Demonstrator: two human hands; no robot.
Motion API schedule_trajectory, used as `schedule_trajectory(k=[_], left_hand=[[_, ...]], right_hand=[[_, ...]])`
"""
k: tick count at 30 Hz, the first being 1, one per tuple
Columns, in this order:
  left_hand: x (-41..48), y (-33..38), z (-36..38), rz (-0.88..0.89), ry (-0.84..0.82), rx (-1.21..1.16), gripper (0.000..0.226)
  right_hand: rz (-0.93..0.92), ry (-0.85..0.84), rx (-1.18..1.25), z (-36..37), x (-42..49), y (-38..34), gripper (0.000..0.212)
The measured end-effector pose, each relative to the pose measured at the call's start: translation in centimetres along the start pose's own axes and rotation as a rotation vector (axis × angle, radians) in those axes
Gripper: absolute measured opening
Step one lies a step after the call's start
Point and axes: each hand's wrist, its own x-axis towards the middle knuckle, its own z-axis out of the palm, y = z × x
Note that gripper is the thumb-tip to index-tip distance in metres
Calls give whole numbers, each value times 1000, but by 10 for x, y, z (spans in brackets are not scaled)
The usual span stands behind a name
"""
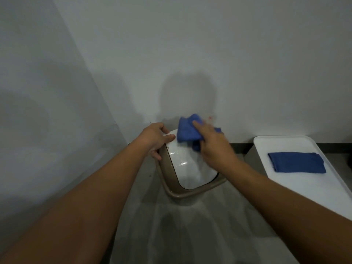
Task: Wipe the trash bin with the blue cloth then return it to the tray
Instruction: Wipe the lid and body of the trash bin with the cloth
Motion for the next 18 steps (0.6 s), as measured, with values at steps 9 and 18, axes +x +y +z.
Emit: schedule_trajectory(k=[9,18], left_hand=[[-3,2,6,5,14,-35,26],[-7,1,3,-4,50,-16,28]], right_hand=[[325,-63,263,72,-79,4,65],[669,246,1071,-2,-77,33,18]])
